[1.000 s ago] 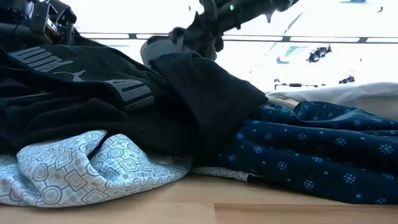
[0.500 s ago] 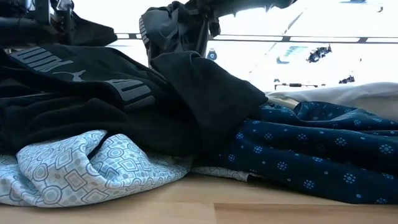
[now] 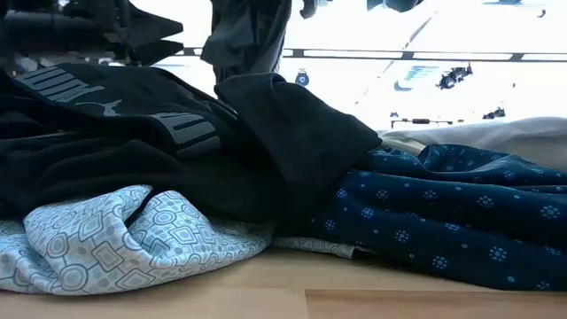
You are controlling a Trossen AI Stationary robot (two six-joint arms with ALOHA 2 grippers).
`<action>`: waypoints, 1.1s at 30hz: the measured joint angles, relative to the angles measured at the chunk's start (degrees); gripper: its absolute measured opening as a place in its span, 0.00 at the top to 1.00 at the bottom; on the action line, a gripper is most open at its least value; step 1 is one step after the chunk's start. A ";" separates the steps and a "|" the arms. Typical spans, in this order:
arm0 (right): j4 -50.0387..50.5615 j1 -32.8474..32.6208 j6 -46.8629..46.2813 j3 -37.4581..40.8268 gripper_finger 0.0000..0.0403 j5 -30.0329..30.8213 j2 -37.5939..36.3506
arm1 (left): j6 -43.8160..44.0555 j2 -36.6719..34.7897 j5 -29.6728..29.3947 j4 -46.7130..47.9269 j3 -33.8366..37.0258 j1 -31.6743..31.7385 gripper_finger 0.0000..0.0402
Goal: Pick & Place Cloths
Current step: Put the gray underwear into the transparent bin
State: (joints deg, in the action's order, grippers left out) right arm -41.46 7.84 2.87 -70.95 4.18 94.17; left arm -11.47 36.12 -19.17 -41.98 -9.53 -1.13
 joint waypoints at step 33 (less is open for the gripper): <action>14.34 -0.35 -3.26 -0.03 0.96 -2.79 0.00 | -4.57 32.03 -7.07 1.70 -29.89 0.00 0.09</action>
State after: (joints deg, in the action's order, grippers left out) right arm -27.11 7.49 -0.38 -70.98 1.39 94.17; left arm -16.04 68.16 -26.24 -40.28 -39.42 -1.13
